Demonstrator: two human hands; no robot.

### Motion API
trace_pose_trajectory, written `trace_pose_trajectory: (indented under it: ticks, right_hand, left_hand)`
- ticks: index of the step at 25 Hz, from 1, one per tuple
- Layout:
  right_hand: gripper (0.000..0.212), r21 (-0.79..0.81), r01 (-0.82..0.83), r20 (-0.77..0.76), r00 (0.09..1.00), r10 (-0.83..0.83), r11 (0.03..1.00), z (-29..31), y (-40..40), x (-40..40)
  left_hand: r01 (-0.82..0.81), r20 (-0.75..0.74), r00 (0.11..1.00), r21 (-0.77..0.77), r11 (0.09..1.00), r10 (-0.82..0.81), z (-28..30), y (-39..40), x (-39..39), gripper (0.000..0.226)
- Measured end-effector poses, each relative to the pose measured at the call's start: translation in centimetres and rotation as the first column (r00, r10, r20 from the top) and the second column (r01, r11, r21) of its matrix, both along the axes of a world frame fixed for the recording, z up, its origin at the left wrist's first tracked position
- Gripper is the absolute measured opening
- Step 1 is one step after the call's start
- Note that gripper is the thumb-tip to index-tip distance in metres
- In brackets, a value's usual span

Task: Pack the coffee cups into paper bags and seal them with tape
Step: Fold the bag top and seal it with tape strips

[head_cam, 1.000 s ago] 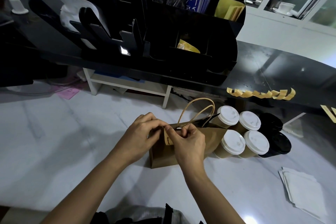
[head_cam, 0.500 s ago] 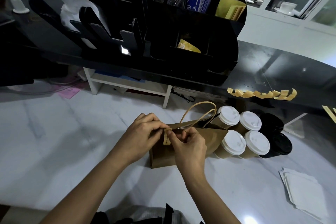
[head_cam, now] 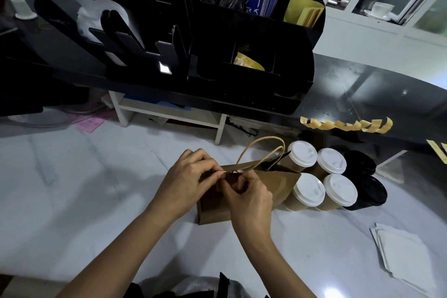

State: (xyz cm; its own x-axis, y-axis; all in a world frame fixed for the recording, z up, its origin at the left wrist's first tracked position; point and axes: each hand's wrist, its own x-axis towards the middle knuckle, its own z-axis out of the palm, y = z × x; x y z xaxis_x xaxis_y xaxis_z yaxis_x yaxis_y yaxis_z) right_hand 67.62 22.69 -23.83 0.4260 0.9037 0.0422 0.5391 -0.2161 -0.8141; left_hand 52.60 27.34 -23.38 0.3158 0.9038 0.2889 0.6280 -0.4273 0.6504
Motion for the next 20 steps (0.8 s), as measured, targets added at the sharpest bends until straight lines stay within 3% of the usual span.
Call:
trace_pose_trajectory:
  ticks: [6,12,20]
  right_hand:
    - [0.045,-0.057,-0.029,0.119,0.992,0.036,0.998,-0.3,-0.2,0.5]
    - [0.043,-0.06,-0.073,0.091,0.993,0.078,0.996,-0.6,-0.5,1.3]
    - [0.03,0.28,0.049,-0.05,0.998,-0.037,0.959,0.9,-0.8,5.3]
  left_hand:
    - [-0.017,-0.025,1.0,0.05,0.999,0.018,-0.3,-0.1,0.4,0.011]
    - [-0.032,-0.039,0.999,0.047,0.998,0.034,-0.7,0.1,0.6,0.012]
    - [-0.091,-0.065,0.993,0.08,0.993,0.096,-0.6,0.9,-0.4,0.032]
